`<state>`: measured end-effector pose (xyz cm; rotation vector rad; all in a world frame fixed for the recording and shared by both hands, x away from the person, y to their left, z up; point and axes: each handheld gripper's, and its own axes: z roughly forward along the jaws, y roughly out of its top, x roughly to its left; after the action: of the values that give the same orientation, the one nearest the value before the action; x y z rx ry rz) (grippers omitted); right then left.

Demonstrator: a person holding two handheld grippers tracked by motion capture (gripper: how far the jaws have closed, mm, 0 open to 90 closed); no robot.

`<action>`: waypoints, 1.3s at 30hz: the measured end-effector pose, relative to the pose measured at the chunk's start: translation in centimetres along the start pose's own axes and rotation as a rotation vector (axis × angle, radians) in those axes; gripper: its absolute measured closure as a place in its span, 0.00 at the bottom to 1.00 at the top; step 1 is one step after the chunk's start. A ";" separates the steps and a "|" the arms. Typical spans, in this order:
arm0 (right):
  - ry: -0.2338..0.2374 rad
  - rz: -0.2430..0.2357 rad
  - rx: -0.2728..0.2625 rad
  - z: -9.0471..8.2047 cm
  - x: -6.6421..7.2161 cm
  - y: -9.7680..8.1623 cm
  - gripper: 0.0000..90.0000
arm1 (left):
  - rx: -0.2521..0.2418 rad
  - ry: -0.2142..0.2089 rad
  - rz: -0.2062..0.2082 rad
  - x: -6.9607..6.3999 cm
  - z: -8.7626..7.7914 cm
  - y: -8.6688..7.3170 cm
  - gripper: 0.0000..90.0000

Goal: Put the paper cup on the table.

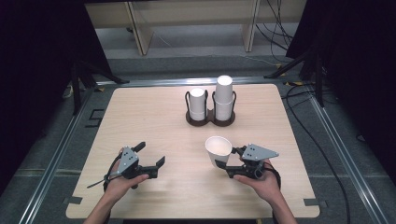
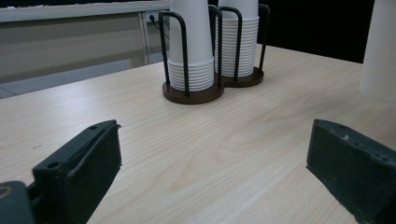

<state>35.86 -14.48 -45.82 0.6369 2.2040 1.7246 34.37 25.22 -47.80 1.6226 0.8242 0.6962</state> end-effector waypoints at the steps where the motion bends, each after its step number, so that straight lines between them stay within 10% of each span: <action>1: -0.014 -0.010 0.019 -0.2 0.0 0.0 0.40 | -0.001 0.009 -0.002 0.0 0.0 -0.1 0.03; 39: -0.050 0.002 0.124 -3.8 0.0 -3.1 0.39 | -0.014 0.023 -0.014 -0.6 0.6 -0.6 0.04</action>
<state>33.51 -18.29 -47.88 0.7031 2.2898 1.5653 34.41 24.47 -48.55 1.5969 0.8452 0.7107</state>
